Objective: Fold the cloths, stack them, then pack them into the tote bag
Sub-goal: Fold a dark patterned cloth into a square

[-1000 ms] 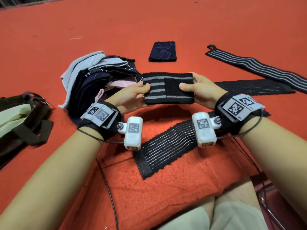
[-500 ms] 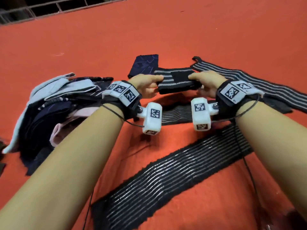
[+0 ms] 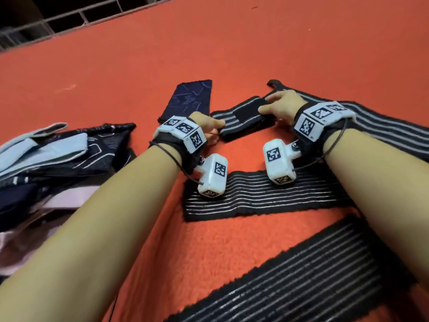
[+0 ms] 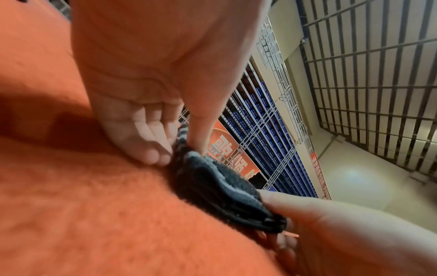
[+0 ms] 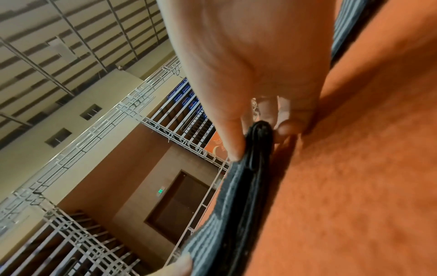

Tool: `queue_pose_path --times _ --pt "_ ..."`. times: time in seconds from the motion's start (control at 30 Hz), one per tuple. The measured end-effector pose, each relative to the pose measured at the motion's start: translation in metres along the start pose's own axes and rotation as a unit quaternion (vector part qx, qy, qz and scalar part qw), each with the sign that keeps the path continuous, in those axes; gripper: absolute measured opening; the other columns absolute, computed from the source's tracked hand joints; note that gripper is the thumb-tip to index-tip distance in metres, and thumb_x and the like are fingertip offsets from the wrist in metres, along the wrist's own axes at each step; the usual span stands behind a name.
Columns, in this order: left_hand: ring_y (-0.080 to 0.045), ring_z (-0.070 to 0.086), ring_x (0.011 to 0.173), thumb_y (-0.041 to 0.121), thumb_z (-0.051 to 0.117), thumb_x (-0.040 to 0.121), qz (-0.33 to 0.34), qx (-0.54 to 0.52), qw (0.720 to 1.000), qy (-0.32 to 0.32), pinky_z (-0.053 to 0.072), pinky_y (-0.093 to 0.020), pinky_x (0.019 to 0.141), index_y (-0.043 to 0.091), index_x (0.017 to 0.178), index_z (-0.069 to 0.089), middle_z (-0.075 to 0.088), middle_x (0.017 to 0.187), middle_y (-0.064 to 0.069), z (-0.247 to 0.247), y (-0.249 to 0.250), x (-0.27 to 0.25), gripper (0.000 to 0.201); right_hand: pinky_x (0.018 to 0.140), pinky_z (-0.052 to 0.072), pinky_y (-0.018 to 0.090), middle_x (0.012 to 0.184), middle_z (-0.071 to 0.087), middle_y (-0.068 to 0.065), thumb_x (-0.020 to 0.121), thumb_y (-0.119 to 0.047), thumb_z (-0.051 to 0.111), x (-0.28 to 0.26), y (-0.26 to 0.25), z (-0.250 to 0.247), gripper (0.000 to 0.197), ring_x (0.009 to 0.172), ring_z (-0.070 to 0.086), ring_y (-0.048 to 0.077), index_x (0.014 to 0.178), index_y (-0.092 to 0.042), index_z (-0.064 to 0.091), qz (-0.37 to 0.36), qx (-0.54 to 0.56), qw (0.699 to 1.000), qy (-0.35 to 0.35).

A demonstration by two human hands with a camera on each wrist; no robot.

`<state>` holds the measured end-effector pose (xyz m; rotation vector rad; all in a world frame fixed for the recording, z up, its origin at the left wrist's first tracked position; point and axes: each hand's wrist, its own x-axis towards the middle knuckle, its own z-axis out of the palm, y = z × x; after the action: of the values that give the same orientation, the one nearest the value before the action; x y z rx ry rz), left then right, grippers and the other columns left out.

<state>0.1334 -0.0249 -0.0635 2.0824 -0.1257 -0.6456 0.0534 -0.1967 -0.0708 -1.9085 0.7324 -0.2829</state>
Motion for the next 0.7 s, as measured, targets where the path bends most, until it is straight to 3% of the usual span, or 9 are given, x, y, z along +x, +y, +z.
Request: queue_pose_path --times 0.1,0.2,0.3,0.4,0.47,0.53,0.63,0.7 --pt "-0.01 0.049 0.052 0.023 0.062 0.09 0.0 0.025 1.0 -0.007 0.044 -0.015 0.041 0.012 0.074 0.053 0.054 0.066 -0.002 0.0 0.0 0.003 0.021 0.057 0.047 0.021 0.098 0.058 0.003 0.08 -0.021 0.072 0.0 0.002 -0.007 0.043 0.077 0.055 0.014 0.12 -0.014 0.061 -0.017 -0.063 0.998 0.0" --pt "-0.012 0.049 0.054 0.026 0.06 0.092 0.01 0.034 0.999 -0.004 0.043 -0.019 0.05 0.012 0.076 0.052 0.053 0.068 -0.003 -0.001 0.001 -0.004 0.023 0.059 0.047 0.025 0.093 0.058 0.004 0.083 -0.02 0.069 -0.007 -0.001 -0.01 0.041 0.079 0.056 0.019 0.122 -0.011 0.059 -0.015 -0.101 0.995 -0.014" --pt "-0.011 0.049 0.048 0.027 0.059 0.091 0.033 0.042 0.998 0.014 0.042 -0.019 0.044 0.013 0.072 0.05 0.051 0.063 -0.001 0.0 0.007 -0.015 0.025 0.055 0.048 0.024 0.083 0.06 0.005 0.085 -0.018 0.063 -0.018 -0.002 -0.02 0.034 0.077 0.058 0.023 0.117 -0.006 0.062 -0.035 -0.128 0.991 0.003" --pt "-0.009 0.041 0.041 0.023 0.056 0.089 0.1 0.03 0.993 0.062 0.032 -0.017 0.041 0.015 0.066 0.047 0.047 0.054 0.002 0.001 0.024 -0.029 0.026 0.086 0.044 0.027 0.115 0.065 0.007 0.085 -0.014 0.058 -0.03 -0.001 -0.04 0.029 0.109 0.057 0.025 0.114 -0.013 0.065 -0.067 -0.155 0.981 0.095" --pt "-0.008 0.035 0.047 0.02 0.05 0.091 0.123 -0.02 0.992 0.019 0.028 -0.017 0.047 0.017 0.075 0.05 0.045 0.062 0.004 0.014 0.039 -0.041 0.016 0.097 0.036 0.027 0.122 0.063 0.006 0.085 -0.015 0.056 -0.033 0.007 -0.054 0.03 0.119 0.051 0.027 0.114 -0.016 0.065 -0.052 -0.167 0.975 0.134" --pt "-0.006 0.034 0.047 0.015 0.048 0.092 0.125 -0.036 0.99 -0.052 0.027 -0.015 0.044 0.018 0.077 0.05 0.045 0.064 0.005 0.035 0.051 -0.051 0.016 0.099 0.031 0.028 0.126 0.06 0.009 0.087 -0.018 0.055 -0.035 0.017 -0.066 0.035 0.125 0.044 0.03 0.121 -0.016 0.06 -0.012 -0.19 0.971 0.142" --pt "-0.007 0.043 0.052 0.016 0.05 0.094 0.091 0.021 0.985 -0.143 0.032 -0.015 0.044 0.018 0.079 0.049 0.049 0.069 0.004 0.074 0.06 -0.058 0.014 0.099 0.035 0.032 0.131 0.055 0.017 0.088 -0.027 0.057 -0.039 0.028 -0.079 0.046 0.124 0.045 0.035 0.129 -0.006 0.051 0.047 -0.228 0.964 0.127" --pt "-0.007 0.05 0.052 0.015 0.048 0.094 0.062 0.025 0.983 -0.169 0.039 -0.016 0.045 0.017 0.08 0.046 0.049 0.071 0.003 0.096 0.066 -0.057 0.015 0.097 0.038 0.032 0.132 0.053 0.019 0.088 -0.028 0.058 -0.039 0.032 -0.086 0.05 0.122 0.048 0.035 0.131 -0.003 0.048 0.068 -0.23 0.963 0.121"
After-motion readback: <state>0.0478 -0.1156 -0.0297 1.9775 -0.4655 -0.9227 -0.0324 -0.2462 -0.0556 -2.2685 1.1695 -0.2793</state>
